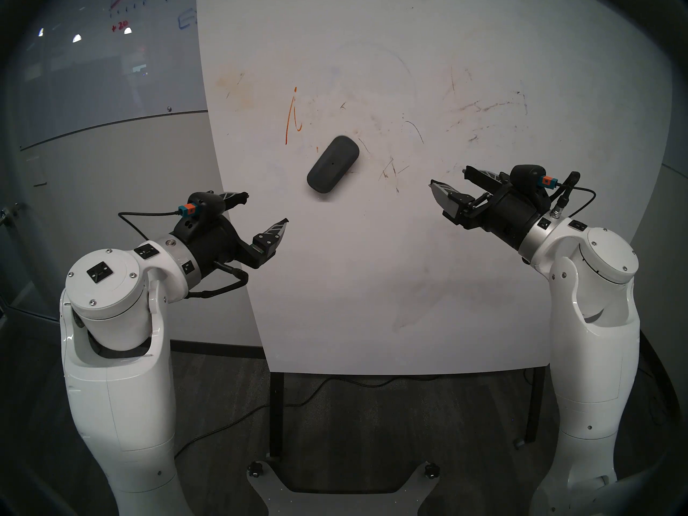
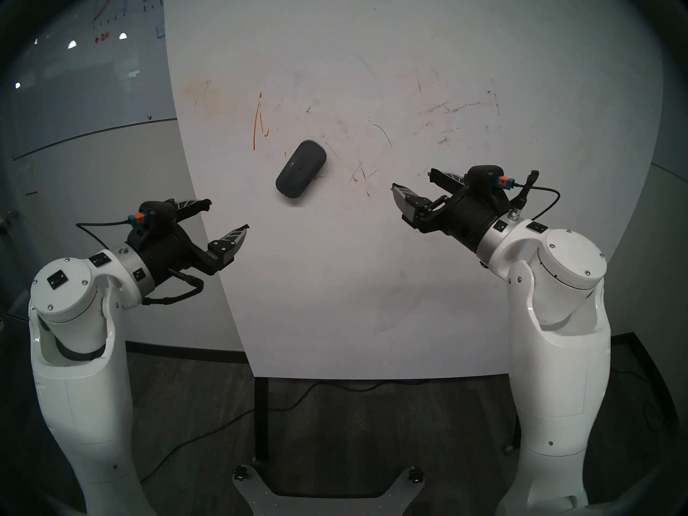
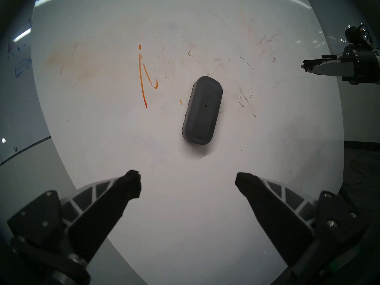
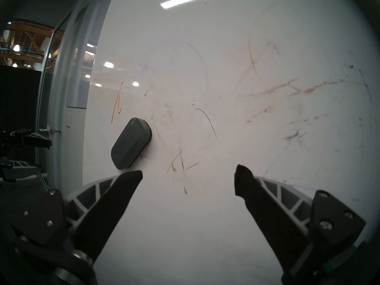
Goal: Erase all marks on the whiteboard with the eraser
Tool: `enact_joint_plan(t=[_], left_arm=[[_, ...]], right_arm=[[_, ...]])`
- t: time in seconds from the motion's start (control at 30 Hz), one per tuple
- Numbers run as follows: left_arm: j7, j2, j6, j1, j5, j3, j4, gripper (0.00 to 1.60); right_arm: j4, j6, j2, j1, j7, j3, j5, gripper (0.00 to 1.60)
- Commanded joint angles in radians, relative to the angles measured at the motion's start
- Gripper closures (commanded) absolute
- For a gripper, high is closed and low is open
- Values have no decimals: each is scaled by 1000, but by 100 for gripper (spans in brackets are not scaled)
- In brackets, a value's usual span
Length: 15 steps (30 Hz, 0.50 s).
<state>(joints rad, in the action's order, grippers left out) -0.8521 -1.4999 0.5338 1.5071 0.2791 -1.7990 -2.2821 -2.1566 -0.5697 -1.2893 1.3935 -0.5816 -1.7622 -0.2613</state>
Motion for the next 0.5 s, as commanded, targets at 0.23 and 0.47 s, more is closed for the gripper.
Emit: enact_joint_plan(t=[0.23, 0.47], left_arm=[[51, 28, -16, -148, 122, 164, 58, 0], [98, 15, -19, -170, 176, 215, 79, 0]], right_arm=[[-13, 9, -1, -7, 0, 2, 3, 0], [-13, 9, -1, -7, 0, 2, 3, 0]])
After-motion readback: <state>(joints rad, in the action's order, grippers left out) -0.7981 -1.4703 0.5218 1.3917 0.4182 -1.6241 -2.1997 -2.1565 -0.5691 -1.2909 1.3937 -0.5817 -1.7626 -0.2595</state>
